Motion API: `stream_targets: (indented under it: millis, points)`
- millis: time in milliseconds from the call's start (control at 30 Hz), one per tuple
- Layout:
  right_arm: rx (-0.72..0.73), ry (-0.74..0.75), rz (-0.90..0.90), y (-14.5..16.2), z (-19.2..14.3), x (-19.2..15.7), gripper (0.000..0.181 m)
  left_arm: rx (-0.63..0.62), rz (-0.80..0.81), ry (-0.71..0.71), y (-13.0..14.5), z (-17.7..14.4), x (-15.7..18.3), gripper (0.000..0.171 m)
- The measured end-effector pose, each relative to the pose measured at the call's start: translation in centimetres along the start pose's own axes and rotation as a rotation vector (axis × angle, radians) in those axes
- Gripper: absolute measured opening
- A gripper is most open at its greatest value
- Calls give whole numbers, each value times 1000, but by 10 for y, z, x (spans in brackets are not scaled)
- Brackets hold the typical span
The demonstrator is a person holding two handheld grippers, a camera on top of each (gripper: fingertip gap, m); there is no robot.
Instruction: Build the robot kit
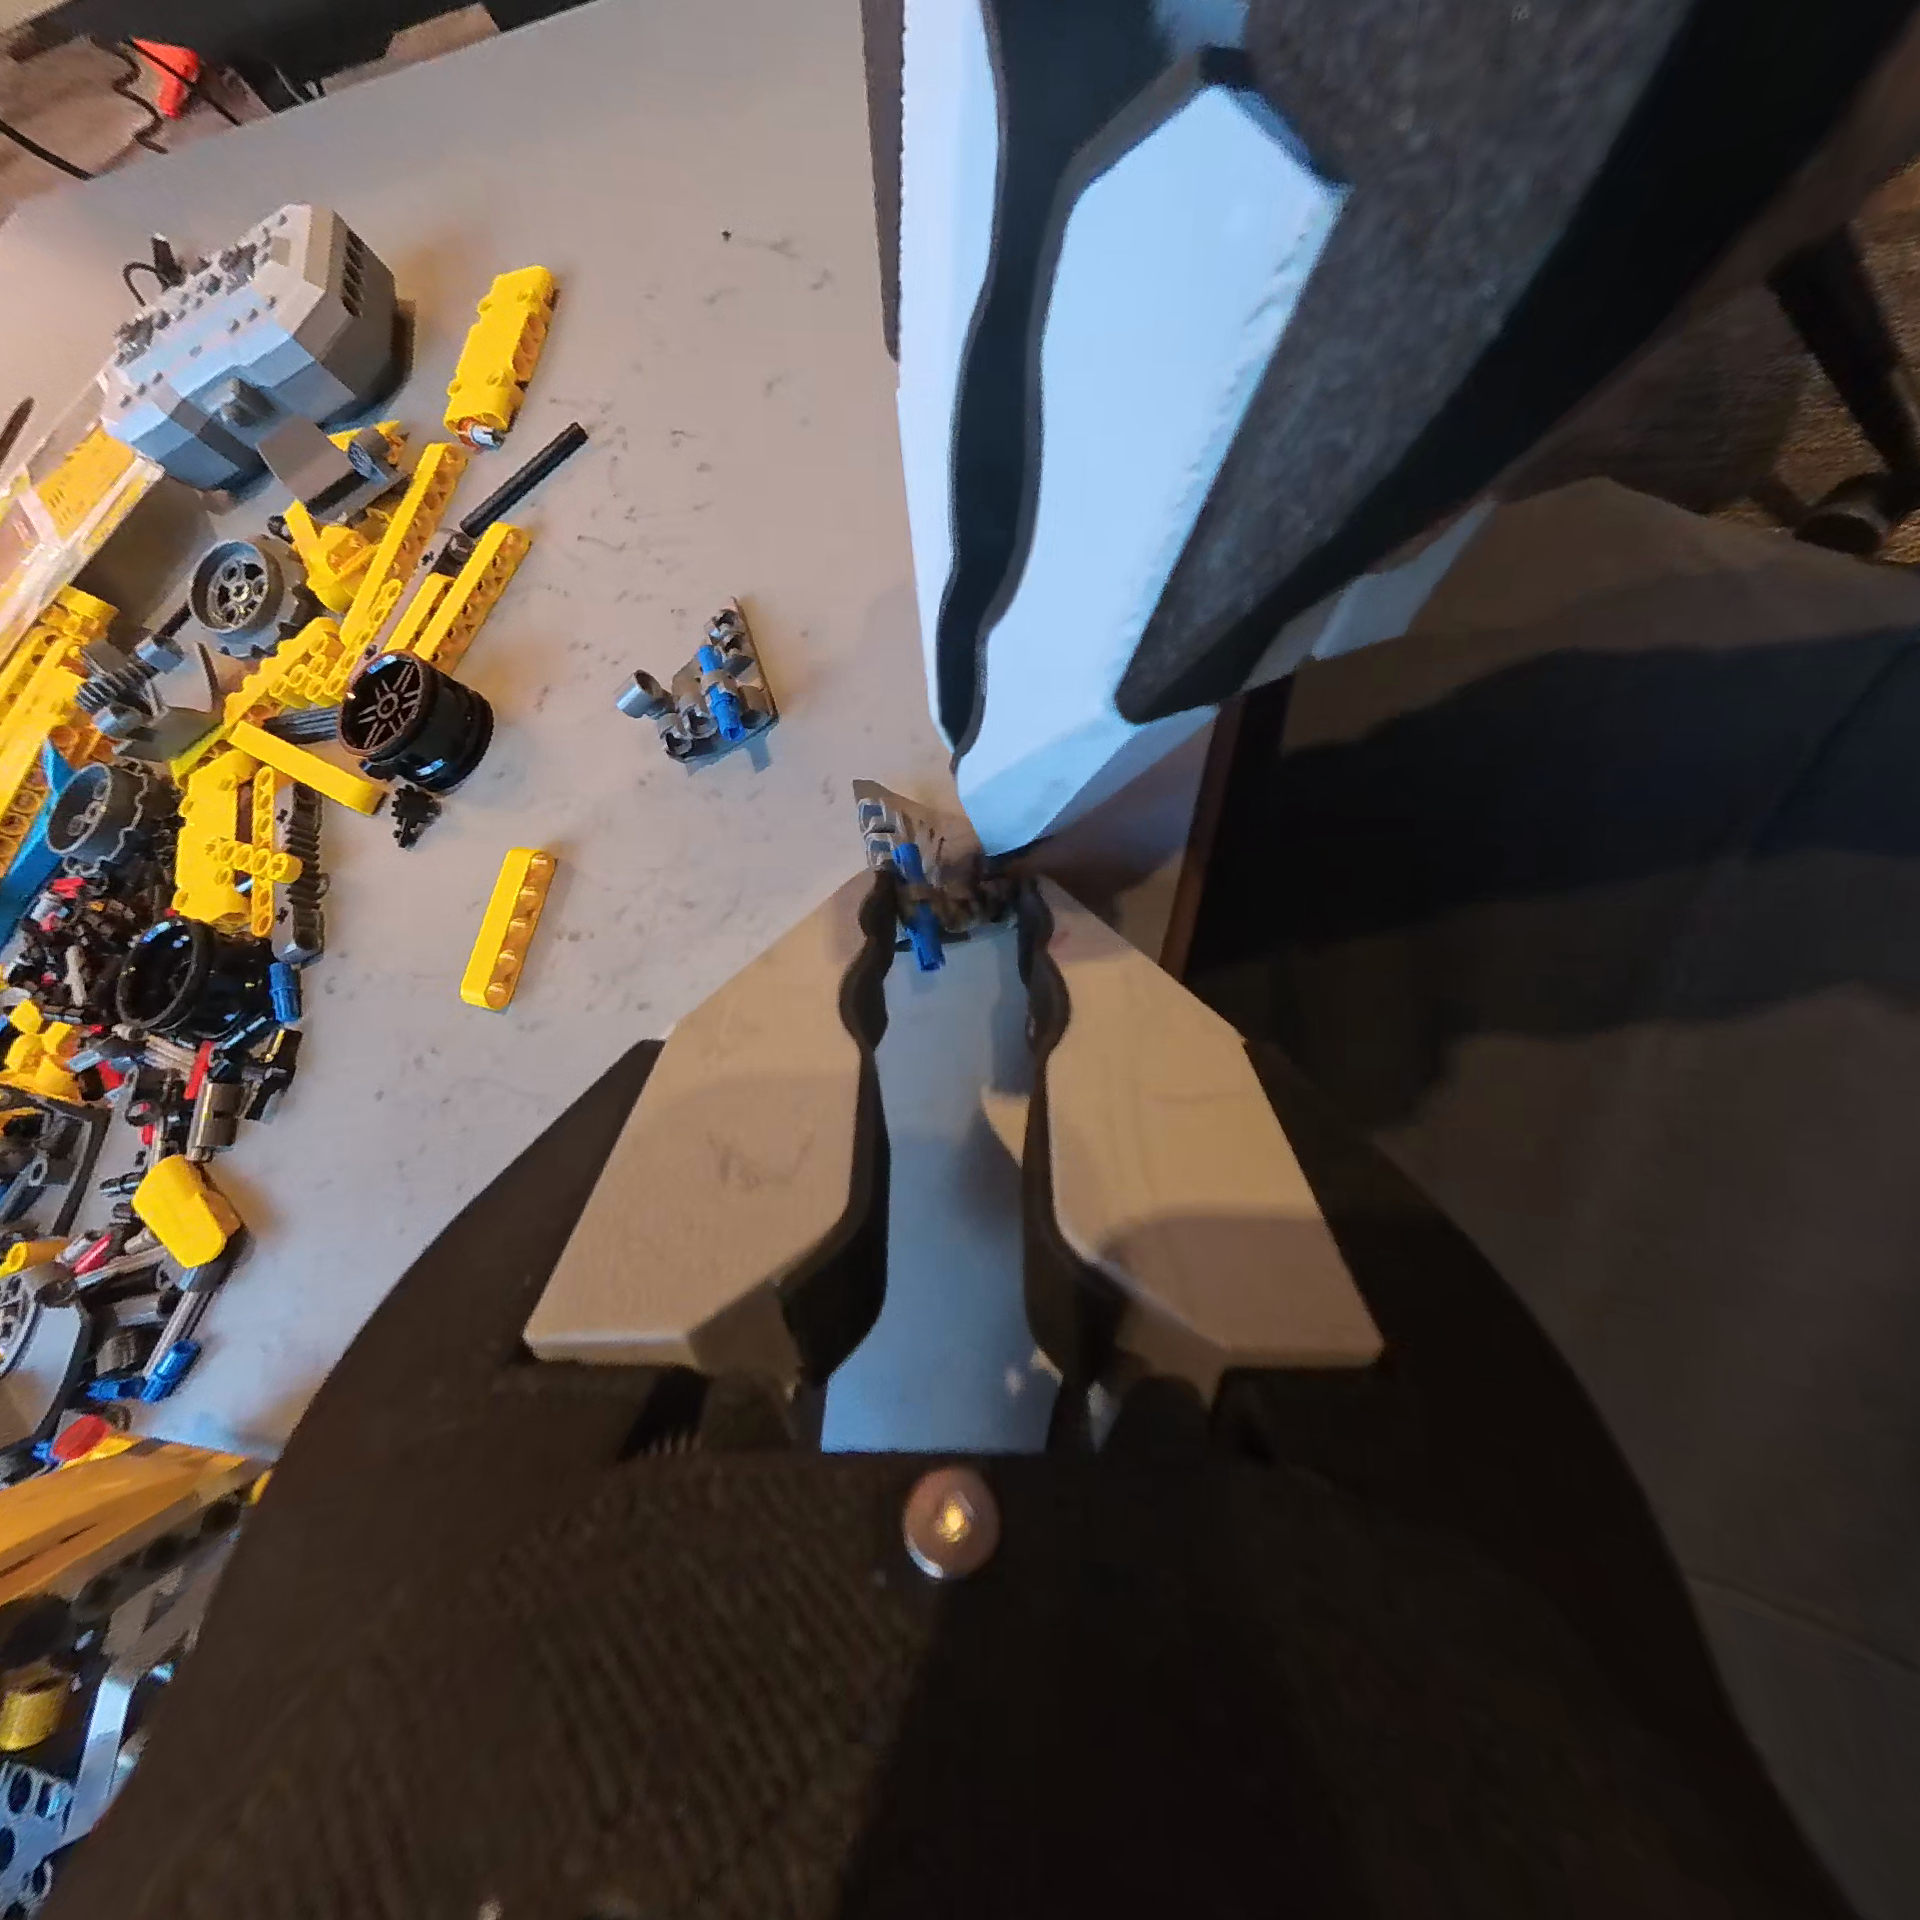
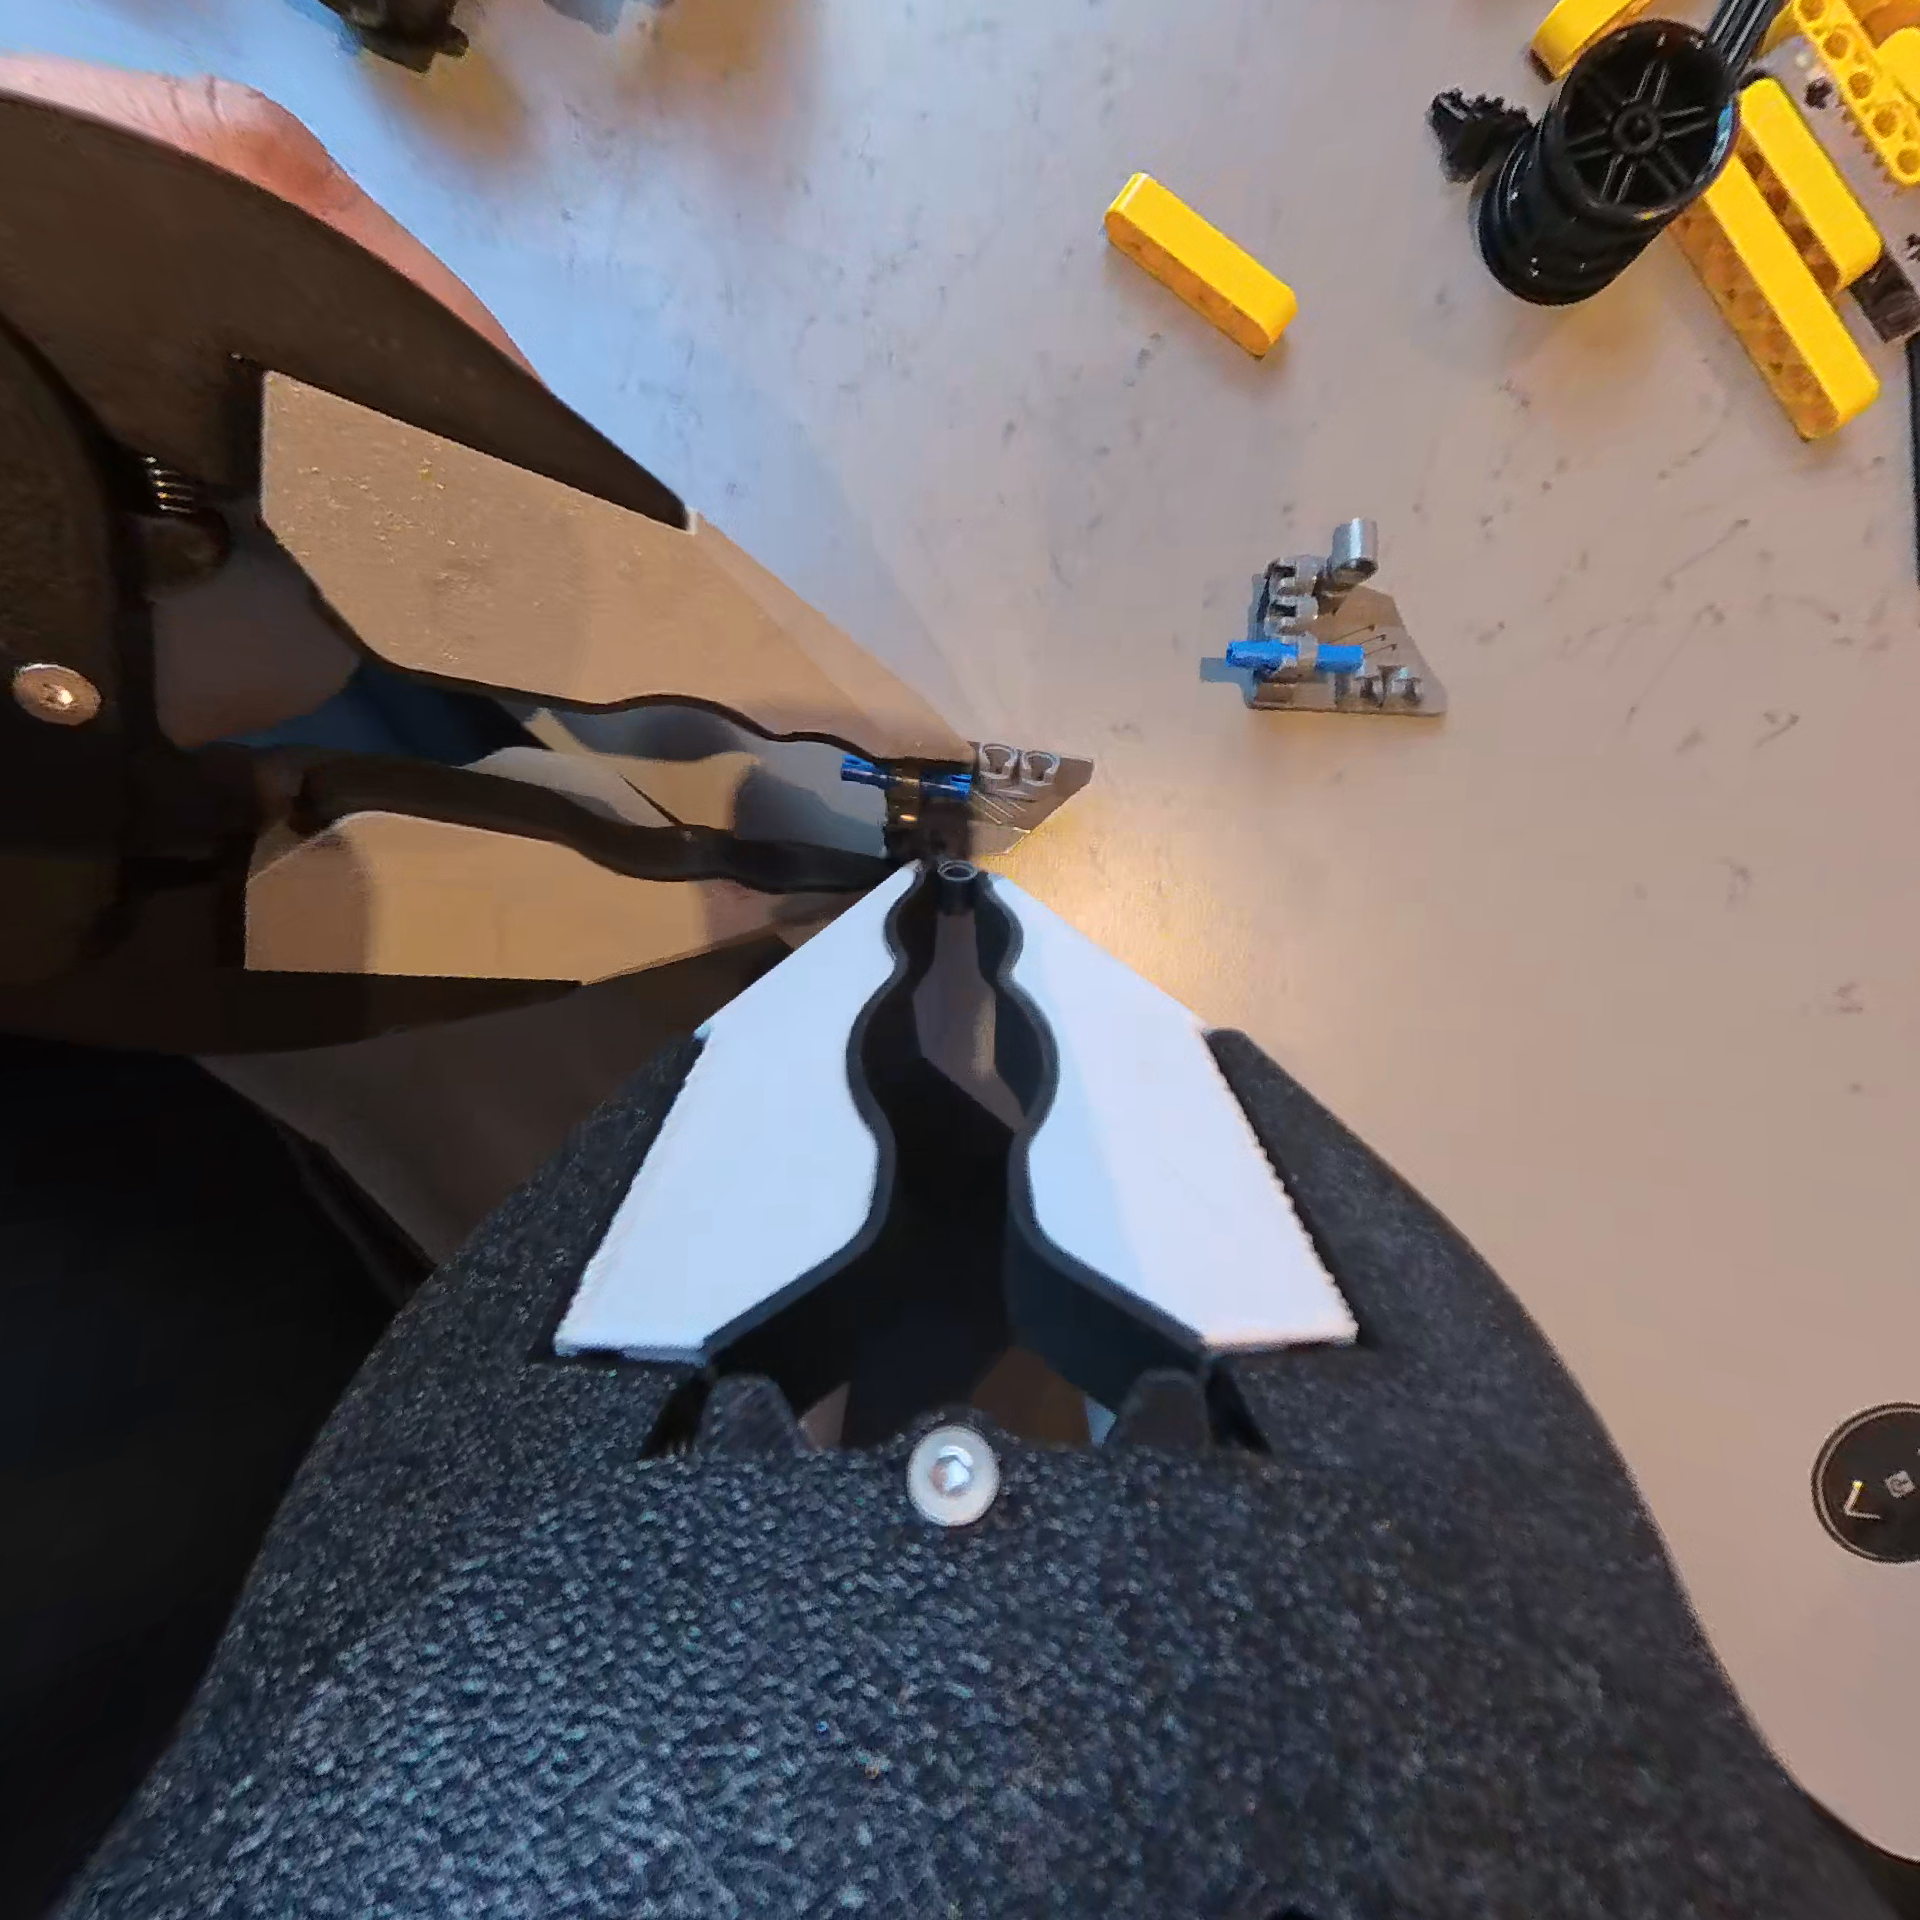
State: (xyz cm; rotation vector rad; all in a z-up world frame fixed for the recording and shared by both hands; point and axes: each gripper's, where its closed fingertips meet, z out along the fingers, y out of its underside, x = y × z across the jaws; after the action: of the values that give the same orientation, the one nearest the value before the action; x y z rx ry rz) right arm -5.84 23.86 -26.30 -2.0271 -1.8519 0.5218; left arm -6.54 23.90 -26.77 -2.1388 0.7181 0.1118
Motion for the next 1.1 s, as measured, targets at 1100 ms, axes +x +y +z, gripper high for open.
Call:
stream_targets:
  millis: [1100]
  points:
    - [452,352,-177,0,-4,0,6,10,-9,-1,-1,1,1,21]
